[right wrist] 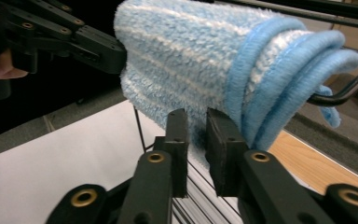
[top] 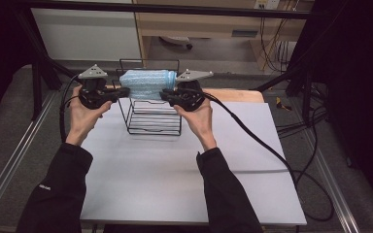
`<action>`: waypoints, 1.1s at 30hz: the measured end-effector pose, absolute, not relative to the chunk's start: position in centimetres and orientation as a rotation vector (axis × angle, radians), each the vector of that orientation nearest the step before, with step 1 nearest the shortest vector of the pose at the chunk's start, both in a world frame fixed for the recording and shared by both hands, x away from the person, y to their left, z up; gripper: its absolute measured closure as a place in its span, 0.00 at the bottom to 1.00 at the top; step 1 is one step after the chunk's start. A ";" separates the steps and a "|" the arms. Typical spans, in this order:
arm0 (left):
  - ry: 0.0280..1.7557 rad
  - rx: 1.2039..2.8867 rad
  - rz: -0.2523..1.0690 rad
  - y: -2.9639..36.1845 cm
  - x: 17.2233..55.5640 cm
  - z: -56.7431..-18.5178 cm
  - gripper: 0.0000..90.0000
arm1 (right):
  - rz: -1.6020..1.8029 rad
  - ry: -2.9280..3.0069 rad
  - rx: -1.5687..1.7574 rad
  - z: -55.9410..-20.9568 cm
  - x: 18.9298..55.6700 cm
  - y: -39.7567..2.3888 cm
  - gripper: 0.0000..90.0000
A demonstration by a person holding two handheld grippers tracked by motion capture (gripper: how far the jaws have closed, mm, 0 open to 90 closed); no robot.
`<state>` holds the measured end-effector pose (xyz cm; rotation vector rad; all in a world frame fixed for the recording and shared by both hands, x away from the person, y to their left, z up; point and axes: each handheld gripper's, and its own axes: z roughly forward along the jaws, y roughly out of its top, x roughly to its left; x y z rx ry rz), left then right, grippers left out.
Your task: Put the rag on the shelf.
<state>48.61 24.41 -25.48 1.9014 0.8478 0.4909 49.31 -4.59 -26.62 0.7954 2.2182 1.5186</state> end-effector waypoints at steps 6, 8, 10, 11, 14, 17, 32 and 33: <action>0.860 1.884 0.494 24.8 48.1 -25.0 0.87 | 1.548 2.199 0.783 -25.8 48.5 -5.2 0.74; 0.864 1.884 0.507 25.0 47.9 -24.8 0.85 | 1.557 2.188 0.781 -25.6 48.3 -5.4 0.70; 0.871 1.879 0.526 25.1 47.7 -24.6 0.82 | 1.564 2.175 0.779 -25.3 48.1 -5.6 0.66; 0.874 1.874 0.528 25.1 47.6 -24.5 0.80 | 1.569 2.171 0.781 -25.2 48.0 -5.7 0.64; 0.878 1.866 0.551 25.4 47.2 -24.1 0.74 | 1.571 2.160 0.790 -24.8 47.8 -6.1 0.59; 0.878 1.858 0.561 25.7 46.9 -23.7 0.70 | 1.574 2.152 0.797 -24.5 47.6 -6.3 0.52; 0.894 1.882 0.589 26.6 45.3 -24.1 0.51 | 1.565 2.153 0.825 -24.6 47.0 -7.6 0.20; 0.901 1.881 0.583 26.7 45.2 -24.4 0.49 | 1.565 2.154 0.826 -24.7 47.0 -7.8 0.18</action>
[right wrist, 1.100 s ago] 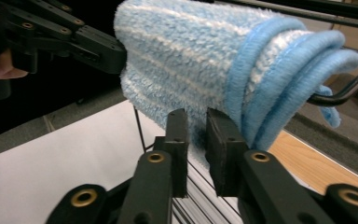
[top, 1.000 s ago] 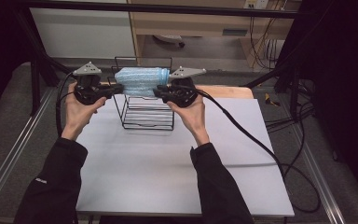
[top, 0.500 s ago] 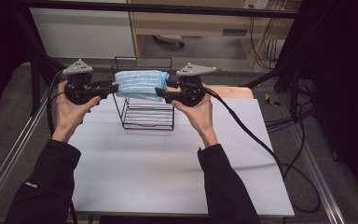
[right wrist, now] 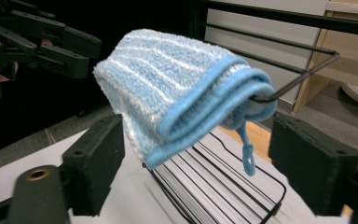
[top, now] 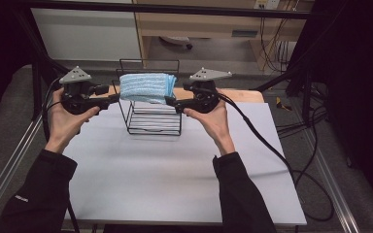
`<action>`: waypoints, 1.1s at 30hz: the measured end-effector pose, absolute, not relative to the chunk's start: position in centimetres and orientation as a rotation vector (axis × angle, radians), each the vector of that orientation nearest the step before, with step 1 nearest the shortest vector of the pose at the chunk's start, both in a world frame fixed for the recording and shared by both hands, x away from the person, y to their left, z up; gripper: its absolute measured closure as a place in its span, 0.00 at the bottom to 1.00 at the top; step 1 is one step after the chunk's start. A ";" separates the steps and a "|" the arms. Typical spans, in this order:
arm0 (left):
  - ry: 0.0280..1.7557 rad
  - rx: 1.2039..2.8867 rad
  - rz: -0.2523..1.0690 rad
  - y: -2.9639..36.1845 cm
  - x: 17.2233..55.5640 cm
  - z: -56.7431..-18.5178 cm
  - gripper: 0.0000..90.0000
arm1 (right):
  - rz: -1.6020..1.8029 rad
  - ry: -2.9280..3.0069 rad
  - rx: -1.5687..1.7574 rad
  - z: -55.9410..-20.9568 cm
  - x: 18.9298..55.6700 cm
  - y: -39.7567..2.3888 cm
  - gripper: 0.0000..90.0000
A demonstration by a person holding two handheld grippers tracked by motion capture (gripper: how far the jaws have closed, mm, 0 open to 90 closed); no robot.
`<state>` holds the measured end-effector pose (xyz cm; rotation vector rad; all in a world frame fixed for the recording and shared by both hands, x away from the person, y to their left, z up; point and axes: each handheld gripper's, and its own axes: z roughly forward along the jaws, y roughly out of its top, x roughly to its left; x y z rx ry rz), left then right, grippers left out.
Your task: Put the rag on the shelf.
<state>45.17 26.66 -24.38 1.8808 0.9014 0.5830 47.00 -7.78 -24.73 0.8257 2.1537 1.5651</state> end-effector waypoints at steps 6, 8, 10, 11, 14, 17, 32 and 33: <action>0.918 1.888 0.564 27.1 44.4 -25.7 0.40 | 1.547 2.178 0.834 -25.9 46.6 -9.1 0.11; 0.922 1.895 0.564 27.2 44.2 -26.3 0.37 | 1.537 2.187 0.842 -26.5 46.5 -9.5 0.09; 0.928 1.906 0.559 27.2 43.9 -26.9 0.35 | 1.529 2.193 0.856 -27.0 46.4 -10.0 0.08; 0.931 1.911 0.557 27.2 43.8 -27.3 0.32 | 1.529 2.195 0.867 -27.3 46.3 -10.3 0.08; 0.937 1.928 0.554 27.2 43.4 -28.4 0.28 | 1.513 2.198 0.902 -28.1 46.0 -11.3 0.06; 0.949 1.954 0.550 27.2 43.0 -29.6 0.23 | 1.496 2.211 0.923 -28.9 45.6 -12.3 0.05; 0.965 1.997 0.518 26.9 41.2 -35.4 0.09 | 1.429 2.230 1.008 -34.3 42.7 -18.4 0.01; 0.961 1.997 0.517 26.9 41.1 -35.7 0.09 | 1.416 2.236 1.014 -34.7 42.4 -18.8 0.01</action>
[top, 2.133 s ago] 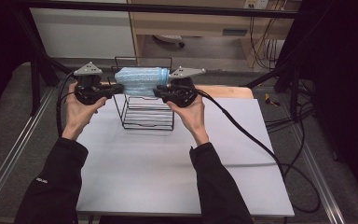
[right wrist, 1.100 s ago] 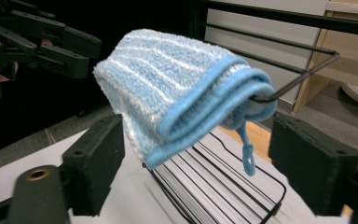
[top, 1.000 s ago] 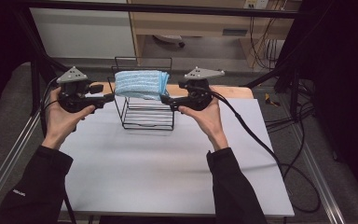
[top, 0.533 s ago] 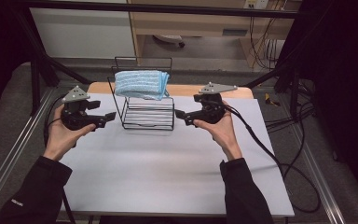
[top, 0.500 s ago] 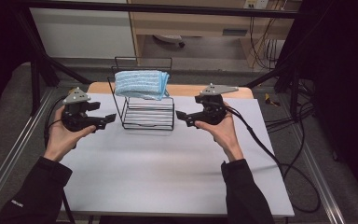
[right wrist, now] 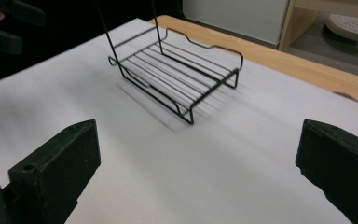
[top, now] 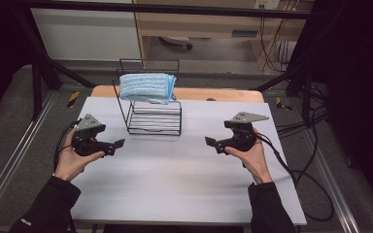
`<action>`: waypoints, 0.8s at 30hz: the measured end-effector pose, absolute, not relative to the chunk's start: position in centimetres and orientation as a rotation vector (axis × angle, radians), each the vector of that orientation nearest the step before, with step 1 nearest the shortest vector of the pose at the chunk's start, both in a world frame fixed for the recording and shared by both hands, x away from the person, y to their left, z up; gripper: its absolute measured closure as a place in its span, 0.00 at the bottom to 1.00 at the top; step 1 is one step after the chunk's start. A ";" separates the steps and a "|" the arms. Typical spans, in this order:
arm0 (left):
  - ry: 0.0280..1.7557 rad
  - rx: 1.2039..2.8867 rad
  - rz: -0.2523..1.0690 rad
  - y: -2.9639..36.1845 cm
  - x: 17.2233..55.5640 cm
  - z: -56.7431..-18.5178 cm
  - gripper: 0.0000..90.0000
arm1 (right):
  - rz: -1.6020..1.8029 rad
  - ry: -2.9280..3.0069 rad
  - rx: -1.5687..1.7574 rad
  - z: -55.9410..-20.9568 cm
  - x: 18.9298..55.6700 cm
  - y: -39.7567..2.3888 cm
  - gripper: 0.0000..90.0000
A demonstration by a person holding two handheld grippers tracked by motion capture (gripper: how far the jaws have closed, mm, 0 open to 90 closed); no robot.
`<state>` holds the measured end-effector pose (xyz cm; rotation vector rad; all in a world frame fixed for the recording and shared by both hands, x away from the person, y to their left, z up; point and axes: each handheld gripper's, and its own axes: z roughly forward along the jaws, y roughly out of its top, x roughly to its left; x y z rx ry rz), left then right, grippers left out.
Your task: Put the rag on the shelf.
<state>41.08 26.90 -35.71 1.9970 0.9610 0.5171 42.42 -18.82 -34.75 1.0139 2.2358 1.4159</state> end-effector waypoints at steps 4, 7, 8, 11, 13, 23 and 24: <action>0.950 1.989 0.502 26.8 40.5 -37.1 0.09 | 1.402 2.243 1.036 -36.2 41.7 -19.9 0.01; 0.930 1.997 0.501 26.8 39.9 -38.2 0.09 | 1.393 2.258 1.055 -37.3 41.2 -20.7 0.01; 0.929 1.998 0.499 26.8 39.8 -38.5 0.09 | 1.391 2.263 1.062 -37.7 41.0 -21.0 0.01; 0.924 2.013 0.499 26.9 39.2 -39.5 0.09 | 1.397 2.275 1.072 -38.8 40.5 -21.9 0.01; 0.922 2.020 0.501 27.0 38.9 -40.1 0.09 | 1.404 2.283 1.074 -39.4 40.2 -22.4 0.01; 0.904 2.029 0.482 27.5 37.7 -42.6 0.09 | 1.393 2.282 1.165 -42.4 38.6 -25.1 0.01; 0.902 2.033 0.478 27.5 37.6 -42.8 0.09 | 1.390 2.284 1.168 -42.6 38.5 -25.4 0.01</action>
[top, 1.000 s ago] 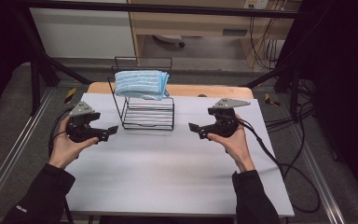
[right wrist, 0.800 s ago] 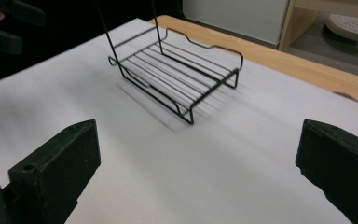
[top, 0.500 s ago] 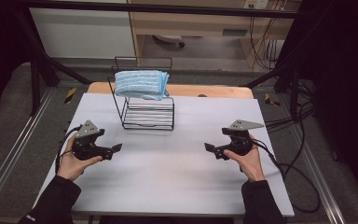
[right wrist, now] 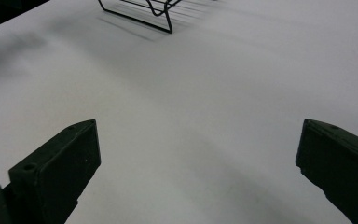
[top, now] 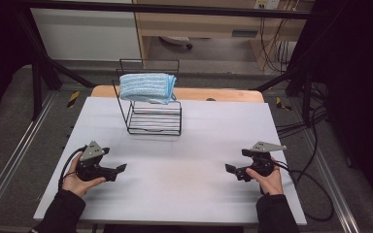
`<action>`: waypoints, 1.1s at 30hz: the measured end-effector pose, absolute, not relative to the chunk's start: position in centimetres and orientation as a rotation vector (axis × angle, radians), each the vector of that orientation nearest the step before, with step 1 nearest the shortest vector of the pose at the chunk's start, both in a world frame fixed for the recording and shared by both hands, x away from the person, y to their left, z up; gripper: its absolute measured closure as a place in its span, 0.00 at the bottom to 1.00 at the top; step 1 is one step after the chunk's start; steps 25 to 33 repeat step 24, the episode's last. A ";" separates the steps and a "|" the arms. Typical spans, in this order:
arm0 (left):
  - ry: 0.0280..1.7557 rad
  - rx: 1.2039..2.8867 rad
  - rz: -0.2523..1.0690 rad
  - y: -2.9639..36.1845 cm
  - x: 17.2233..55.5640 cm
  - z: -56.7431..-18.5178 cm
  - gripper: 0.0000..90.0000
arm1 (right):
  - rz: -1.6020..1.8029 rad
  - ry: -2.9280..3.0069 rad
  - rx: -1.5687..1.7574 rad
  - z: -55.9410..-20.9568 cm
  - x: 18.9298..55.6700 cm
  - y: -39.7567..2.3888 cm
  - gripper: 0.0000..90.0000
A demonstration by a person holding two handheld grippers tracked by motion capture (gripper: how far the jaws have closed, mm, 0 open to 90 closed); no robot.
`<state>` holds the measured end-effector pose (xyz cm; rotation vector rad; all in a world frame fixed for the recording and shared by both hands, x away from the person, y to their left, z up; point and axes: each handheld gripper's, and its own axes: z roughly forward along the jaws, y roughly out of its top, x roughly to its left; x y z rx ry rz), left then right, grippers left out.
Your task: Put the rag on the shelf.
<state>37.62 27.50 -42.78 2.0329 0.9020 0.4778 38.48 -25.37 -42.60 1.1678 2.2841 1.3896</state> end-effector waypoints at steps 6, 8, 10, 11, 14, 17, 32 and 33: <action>0.890 2.052 0.459 27.5 37.4 -43.6 0.09 | 1.379 2.270 1.182 -43.5 37.8 -26.5 0.01; 0.891 2.053 0.458 27.5 37.3 -43.8 0.09 | 1.380 2.264 1.196 -43.8 37.5 -26.9 0.01; 0.897 2.053 0.460 27.6 37.3 -43.9 0.09 | 1.377 2.259 1.198 -44.1 37.3 -27.2 0.01; 0.896 2.054 0.462 27.6 37.2 -43.9 0.09 | 1.372 2.262 1.204 -44.2 37.2 -27.3 0.01; 0.897 2.059 0.464 27.7 37.1 -44.1 0.09 | 1.371 2.259 1.210 -44.5 36.8 -27.7 0.01; 0.902 2.061 0.462 27.8 37.1 -44.3 0.09 | 1.355 2.264 1.206 -44.7 36.7 -27.9 0.01; 0.906 2.057 0.463 28.0 36.9 -44.5 0.09 | 1.325 2.287 1.211 -44.8 36.6 -27.8 0.01; 0.906 2.057 0.463 28.0 36.9 -44.5 0.09 | 1.325 2.287 1.211 -44.8 36.6 -27.8 0.01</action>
